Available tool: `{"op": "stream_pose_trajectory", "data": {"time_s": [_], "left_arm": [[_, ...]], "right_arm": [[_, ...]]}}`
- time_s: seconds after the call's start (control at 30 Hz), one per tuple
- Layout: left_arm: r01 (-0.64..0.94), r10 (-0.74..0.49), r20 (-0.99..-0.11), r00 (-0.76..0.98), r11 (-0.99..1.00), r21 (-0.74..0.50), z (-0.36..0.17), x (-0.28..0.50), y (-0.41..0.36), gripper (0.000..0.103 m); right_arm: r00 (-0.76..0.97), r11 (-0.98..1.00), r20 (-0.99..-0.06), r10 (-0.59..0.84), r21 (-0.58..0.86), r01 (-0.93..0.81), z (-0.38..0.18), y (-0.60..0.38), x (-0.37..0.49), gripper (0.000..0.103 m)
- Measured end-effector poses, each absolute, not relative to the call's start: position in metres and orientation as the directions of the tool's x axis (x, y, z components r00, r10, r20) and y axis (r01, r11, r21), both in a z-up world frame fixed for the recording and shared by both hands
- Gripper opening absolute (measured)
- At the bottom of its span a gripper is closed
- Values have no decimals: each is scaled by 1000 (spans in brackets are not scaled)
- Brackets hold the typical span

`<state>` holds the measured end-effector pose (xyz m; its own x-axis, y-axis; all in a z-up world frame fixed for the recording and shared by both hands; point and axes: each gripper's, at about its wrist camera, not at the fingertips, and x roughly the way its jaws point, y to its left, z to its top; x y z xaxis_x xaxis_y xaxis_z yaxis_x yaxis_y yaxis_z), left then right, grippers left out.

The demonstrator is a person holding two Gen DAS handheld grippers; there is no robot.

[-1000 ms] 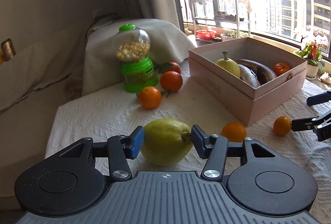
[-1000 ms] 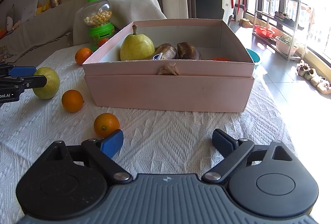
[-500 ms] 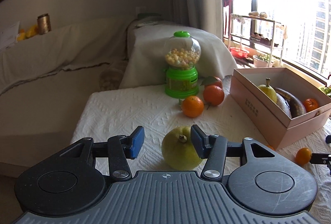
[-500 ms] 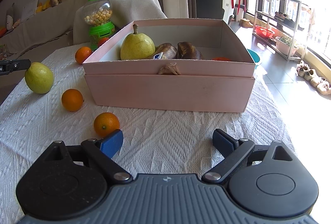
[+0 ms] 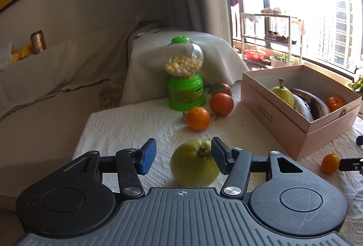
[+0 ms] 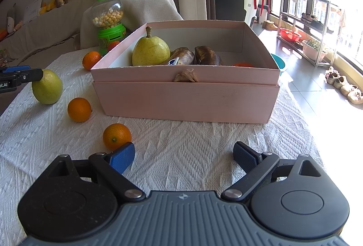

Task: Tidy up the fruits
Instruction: 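Close the left tool around the large green pear, then lift the green pear off the table with the left tool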

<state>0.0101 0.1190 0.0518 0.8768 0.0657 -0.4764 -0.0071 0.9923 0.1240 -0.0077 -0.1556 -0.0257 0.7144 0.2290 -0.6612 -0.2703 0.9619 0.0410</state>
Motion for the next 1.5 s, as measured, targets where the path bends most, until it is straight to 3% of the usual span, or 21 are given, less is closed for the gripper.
{"op": "stream_pose_trajectory", "data": {"time_s": [0.13,0.37,0.5,0.73,0.8,0.9,1.2,1.37,1.5], "left_arm": [[-130,148,-488,860,989,69,56,16,147,52],[-72,71,-487,871,997,16,56,16,150,51],[12,-30,-502,864,999,-39,53,28,141,56],[91,-79,-529,845,996,-3,51,39,120,52],[136,-102,-546,832,990,23,47,34,113,57],[181,-98,-533,840,978,104,44,19,100,55],[230,-115,-526,843,960,159,25,23,86,64],[229,-153,-542,826,971,75,32,33,94,62],[270,-329,-532,780,944,-188,52,27,118,61]], "right_arm": [[714,962,-661,229,41,-270,-26,-156,-8,94],[713,961,-663,227,35,-273,-26,-154,-8,95],[712,961,-665,225,31,-275,-26,-154,-7,95],[712,961,-664,227,34,-274,-26,-155,-7,95],[710,960,-666,229,36,-276,-26,-155,-6,95],[700,956,-679,221,11,-292,-27,-150,-4,98],[681,946,-698,222,-15,-323,-28,-146,-1,103],[672,940,-703,233,-14,-341,-28,-147,0,103],[671,938,-702,238,-14,-347,-28,-147,0,103]]}}
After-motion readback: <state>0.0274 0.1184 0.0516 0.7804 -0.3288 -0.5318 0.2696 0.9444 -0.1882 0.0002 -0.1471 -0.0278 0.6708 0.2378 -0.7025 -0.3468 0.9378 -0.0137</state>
